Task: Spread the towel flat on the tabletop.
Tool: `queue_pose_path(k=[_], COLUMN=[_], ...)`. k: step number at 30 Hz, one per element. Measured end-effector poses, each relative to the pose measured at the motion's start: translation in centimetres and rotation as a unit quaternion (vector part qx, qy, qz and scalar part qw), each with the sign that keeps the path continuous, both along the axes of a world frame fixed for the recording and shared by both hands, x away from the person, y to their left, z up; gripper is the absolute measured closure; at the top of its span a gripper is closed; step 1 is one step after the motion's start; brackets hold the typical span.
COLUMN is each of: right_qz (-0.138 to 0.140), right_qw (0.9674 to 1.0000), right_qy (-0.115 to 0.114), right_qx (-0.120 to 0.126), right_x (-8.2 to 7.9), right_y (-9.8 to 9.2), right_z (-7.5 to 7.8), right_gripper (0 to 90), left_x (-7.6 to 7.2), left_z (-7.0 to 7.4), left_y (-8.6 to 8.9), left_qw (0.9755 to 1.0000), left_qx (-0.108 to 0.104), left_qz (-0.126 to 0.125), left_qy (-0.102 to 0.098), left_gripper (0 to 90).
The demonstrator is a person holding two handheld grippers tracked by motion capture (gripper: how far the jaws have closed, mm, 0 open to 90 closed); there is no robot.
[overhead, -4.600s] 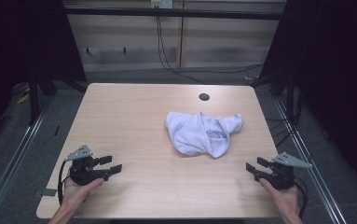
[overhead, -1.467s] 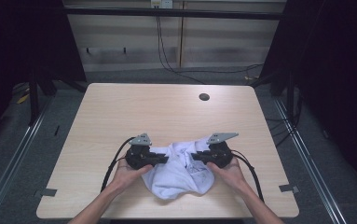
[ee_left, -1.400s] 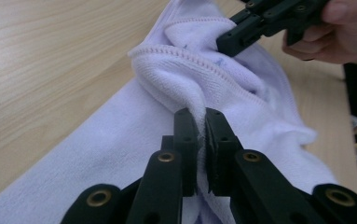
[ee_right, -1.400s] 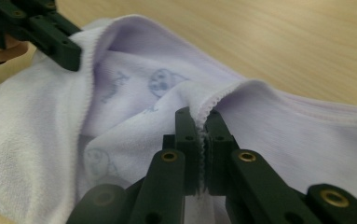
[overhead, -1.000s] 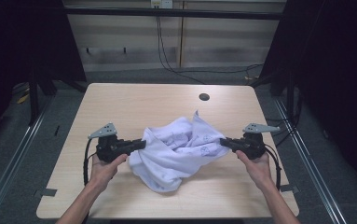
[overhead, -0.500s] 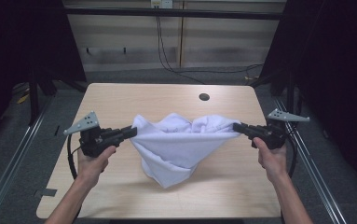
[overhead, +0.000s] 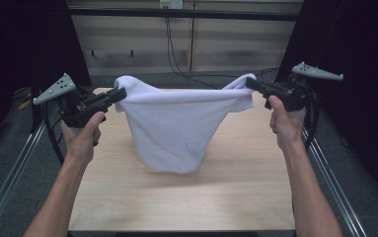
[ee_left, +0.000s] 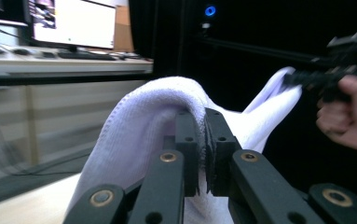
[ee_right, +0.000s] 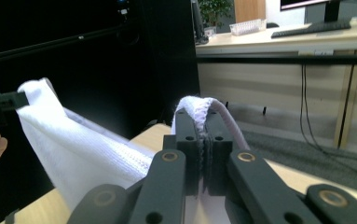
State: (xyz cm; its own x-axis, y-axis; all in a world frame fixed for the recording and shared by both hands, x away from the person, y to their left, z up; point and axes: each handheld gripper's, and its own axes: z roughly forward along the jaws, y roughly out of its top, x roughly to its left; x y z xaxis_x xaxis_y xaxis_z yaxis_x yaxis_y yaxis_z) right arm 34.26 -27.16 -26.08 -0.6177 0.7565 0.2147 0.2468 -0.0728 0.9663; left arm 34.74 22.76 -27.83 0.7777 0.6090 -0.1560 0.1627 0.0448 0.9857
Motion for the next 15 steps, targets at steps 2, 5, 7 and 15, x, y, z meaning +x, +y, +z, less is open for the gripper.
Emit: queue_pose_path(k=[2, 5, 7, 15], right_qz=[-0.002, -0.013, -0.026, -0.012], right_qw=[1.0, 0.9997, 0.9991, 0.9992], right_qy=[0.002, 0.017, 0.026, -0.033], right_qx=[-0.008, -0.014, -0.02, 0.019], right_x=[1.0, 3.3, 4.8, 5.9], right_y=[0.2, 0.4, 0.6, 0.1], right_z=[1.2, 2.0, 2.5, 5.6], right_gripper=[87.2, 87.2, 87.3, 87.5], left_x=[1.0, 3.1, 4.2, 3.5], left_z=[0.1, -0.2, 0.2, 3.3], left_y=[0.1, -0.3, -0.4, -0.5], left_qw=[0.9999, 0.9995, 0.9992, 0.9997], left_qx=[-0.005, 0.004, 0.002, 0.012], left_qz=[0.003, 0.016, 0.028, 0.012], left_qy=[0.011, 0.027, 0.029, -0.016], left_gripper=[86.1, 86.1, 86.1, 86.1])
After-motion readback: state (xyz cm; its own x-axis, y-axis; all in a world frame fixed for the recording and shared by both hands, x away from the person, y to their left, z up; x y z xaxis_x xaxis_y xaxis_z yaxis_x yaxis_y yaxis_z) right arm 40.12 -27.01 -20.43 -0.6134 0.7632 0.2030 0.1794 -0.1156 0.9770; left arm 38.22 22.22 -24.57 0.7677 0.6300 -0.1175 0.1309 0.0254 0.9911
